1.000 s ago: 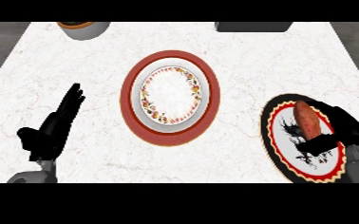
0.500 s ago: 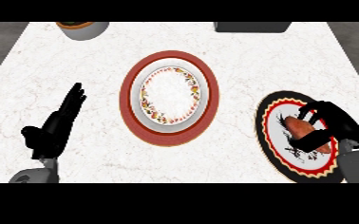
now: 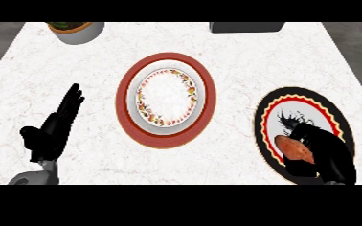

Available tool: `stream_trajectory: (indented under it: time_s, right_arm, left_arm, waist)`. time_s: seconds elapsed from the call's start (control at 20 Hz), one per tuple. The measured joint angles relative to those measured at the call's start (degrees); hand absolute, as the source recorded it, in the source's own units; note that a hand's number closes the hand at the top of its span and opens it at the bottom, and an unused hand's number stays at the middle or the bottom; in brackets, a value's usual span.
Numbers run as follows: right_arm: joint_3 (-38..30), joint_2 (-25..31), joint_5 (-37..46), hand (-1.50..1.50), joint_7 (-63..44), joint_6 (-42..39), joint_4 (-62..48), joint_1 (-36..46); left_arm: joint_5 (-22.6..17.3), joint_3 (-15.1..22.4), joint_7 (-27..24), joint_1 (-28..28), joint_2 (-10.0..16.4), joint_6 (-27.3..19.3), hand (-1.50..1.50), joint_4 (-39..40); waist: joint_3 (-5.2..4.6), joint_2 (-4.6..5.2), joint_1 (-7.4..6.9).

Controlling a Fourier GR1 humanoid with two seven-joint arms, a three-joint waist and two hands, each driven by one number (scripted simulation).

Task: Pick the sweet potato from the plate and place it in the plate

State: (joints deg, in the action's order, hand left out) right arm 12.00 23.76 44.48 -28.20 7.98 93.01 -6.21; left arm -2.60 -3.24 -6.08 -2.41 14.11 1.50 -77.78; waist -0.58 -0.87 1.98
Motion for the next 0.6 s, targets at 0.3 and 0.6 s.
stream_trajectory:
  time_s: [0.3, 0.6]
  right_arm:
    - [8.9, -2.8, 12.8, 1.50, -8.2, 4.4, 20.9, -14.1]
    - [17.4, -4.4, 26.5, 1.50, -15.4, 2.2, 37.5, -20.0]
  left_arm:
    - [0.1, 0.0, -0.1, 0.3, -0.4, 0.0, 0.00, 0.1]
    - [0.4, -0.4, -0.6, -1.0, -0.3, 0.5, 0.00, 1.2]
  waist:
    - [0.33, 0.28, -0.04]
    - [0.44, 0.54, -0.78]
